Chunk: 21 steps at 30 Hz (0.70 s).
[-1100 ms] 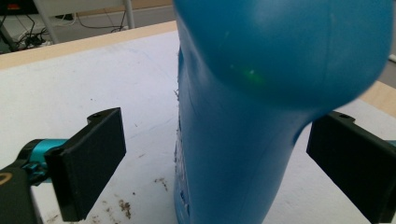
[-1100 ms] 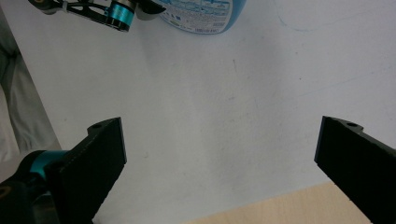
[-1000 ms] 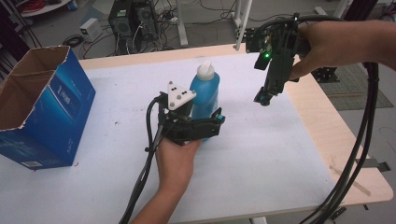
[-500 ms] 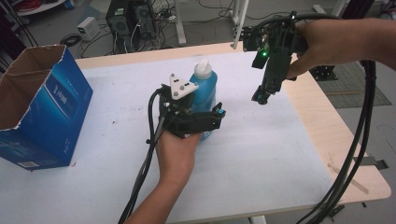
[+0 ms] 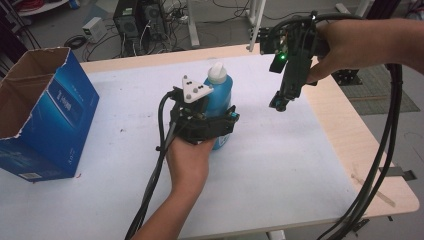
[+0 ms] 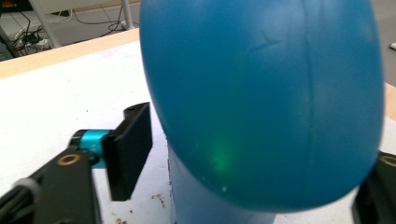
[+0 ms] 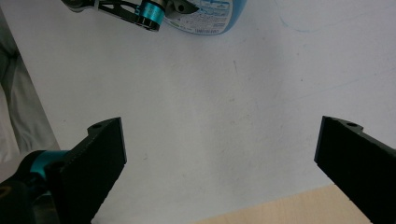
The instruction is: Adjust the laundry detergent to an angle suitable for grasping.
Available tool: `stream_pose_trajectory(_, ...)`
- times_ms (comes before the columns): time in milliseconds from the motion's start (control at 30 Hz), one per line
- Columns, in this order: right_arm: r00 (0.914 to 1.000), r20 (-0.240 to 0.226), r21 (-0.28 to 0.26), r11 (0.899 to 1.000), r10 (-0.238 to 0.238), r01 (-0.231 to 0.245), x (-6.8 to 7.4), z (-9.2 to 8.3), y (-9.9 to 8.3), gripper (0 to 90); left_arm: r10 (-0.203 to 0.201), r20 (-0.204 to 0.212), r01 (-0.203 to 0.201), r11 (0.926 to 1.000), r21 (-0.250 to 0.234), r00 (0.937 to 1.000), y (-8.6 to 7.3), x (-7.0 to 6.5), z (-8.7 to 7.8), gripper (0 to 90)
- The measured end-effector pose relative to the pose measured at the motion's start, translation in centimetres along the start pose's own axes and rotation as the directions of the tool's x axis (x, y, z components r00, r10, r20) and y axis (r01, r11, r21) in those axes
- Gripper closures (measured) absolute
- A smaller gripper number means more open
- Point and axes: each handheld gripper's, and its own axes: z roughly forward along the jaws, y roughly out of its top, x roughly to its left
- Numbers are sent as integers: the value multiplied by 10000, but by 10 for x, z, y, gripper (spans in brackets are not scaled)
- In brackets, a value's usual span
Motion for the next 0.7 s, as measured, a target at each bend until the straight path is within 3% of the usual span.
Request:
stream_pose_trajectory(333, 10000, -3, 13, 10000, 16, -16, -1, 0, -1, 14, 123, 27, -123, 9999, 48, 9999, 2, -1, -1, 407)
stream_pose_trajectory(600, 10000, -4, 42, 10000, 53, -53, -1, 1, 0, 14, 342, 63, -343, 9993, 158, 9994, 3, 1, -2, 422)
stream_pose_trajectory(700, 10000, -30, 52, 10000, 49, -49, -2, 2, -1, 15, 105, 234, -111, 9996, 255, 9997, 5, 8, -3, 431)
